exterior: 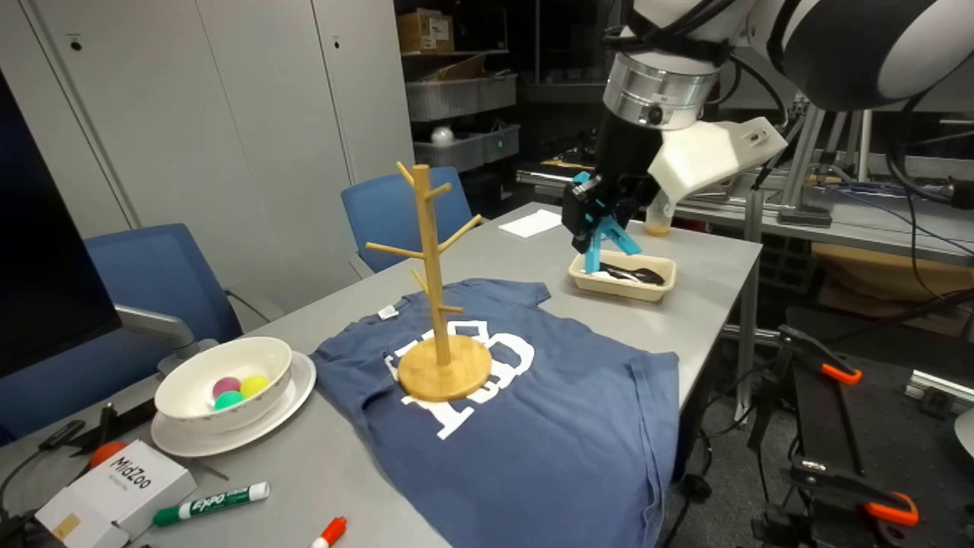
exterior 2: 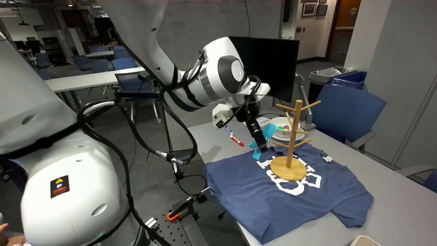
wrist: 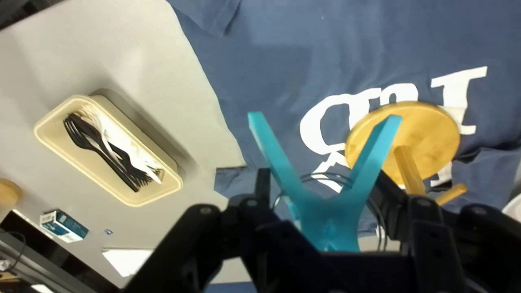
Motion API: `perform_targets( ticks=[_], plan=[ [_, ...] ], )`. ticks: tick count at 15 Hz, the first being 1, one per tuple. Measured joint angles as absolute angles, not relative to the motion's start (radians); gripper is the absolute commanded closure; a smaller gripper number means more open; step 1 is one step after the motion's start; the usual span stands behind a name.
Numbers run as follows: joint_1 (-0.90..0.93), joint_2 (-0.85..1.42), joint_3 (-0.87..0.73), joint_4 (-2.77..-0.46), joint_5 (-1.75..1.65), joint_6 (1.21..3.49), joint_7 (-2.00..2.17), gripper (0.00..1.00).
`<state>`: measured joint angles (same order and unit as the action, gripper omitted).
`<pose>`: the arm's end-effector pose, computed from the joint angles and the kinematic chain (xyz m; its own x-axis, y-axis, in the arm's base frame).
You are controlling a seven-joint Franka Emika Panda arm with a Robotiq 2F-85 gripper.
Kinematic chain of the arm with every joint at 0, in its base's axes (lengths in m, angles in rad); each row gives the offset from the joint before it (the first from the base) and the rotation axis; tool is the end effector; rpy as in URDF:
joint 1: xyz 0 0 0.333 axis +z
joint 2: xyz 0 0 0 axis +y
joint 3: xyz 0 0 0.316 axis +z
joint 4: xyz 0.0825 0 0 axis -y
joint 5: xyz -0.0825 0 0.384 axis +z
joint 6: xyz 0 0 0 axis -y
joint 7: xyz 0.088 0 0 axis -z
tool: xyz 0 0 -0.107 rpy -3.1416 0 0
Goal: Pick up the light blue cloth peg and put it on the table.
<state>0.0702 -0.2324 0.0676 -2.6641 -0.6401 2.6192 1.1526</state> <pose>0.4176 0.0709 0.3299 0.8233 -0.4088 0.3937 -0.4813 -0.8705 0.1027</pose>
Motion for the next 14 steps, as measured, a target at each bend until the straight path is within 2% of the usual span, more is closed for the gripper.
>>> perform_targets(
  ticks=[6,7,10,11,14],
  plan=[
    [0.005,-0.089,0.060,-2.637,-0.577,2.617,1.102,0.64],
    [0.001,-0.065,0.053,-2.626,-0.567,2.621,1.097,0.39],
    [0.000,-0.019,0.044,-2.605,-0.518,2.636,1.059,0.39],
    [0.000,-0.013,0.044,-2.601,-0.518,2.636,1.059,0.64],
    [0.000,-0.010,0.043,-2.599,-0.517,2.636,1.060,0.64]
  ],
)
